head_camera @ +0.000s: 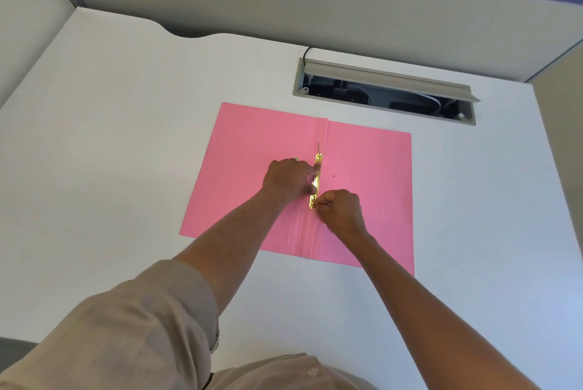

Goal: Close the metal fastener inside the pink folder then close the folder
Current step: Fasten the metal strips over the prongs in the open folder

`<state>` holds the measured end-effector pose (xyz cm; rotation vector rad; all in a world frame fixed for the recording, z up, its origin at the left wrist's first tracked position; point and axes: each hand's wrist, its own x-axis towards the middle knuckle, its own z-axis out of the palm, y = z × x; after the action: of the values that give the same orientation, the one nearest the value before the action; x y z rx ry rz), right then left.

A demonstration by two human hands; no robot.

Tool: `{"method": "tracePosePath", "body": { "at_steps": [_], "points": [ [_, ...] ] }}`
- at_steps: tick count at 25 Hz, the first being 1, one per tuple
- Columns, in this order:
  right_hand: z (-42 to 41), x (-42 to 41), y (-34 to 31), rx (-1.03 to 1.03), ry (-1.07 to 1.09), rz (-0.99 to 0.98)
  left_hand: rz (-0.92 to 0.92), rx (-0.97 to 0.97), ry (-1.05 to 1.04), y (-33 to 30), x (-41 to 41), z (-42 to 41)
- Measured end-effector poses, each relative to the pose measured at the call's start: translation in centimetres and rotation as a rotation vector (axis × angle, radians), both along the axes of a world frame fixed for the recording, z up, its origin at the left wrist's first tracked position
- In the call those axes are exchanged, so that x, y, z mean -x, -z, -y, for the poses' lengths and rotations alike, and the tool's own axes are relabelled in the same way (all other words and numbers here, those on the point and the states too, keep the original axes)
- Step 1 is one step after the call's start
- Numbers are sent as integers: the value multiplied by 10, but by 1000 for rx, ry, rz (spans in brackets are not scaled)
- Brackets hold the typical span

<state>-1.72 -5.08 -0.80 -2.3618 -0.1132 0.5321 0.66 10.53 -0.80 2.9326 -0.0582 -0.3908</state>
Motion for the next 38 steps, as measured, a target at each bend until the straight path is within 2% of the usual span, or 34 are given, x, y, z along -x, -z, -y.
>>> {"method": "tracePosePath", "body": {
  "at_steps": [6,14,19,22,27,33,38],
  "points": [
    [-8,5,4,-63,247,-100,-12,-3,-6,2,-2,2],
    [-40,30,10,-4,302,2,-9,22,3,5,-1,2],
    [-32,26,14,-119,557,-223,19,3,10,7,-2,-1],
    [-25,26,14,-153,587,-301,7,22,4,7,-2,-1],
    [-15,28,14,-192,596,-298,-5,28,-8,7,-1,0],
    [3,39,16,-146,513,-134,-4,9,11,6,0,-1],
    [25,10,19,36,303,310,27,0,23,5,4,-1]
  ]
}}
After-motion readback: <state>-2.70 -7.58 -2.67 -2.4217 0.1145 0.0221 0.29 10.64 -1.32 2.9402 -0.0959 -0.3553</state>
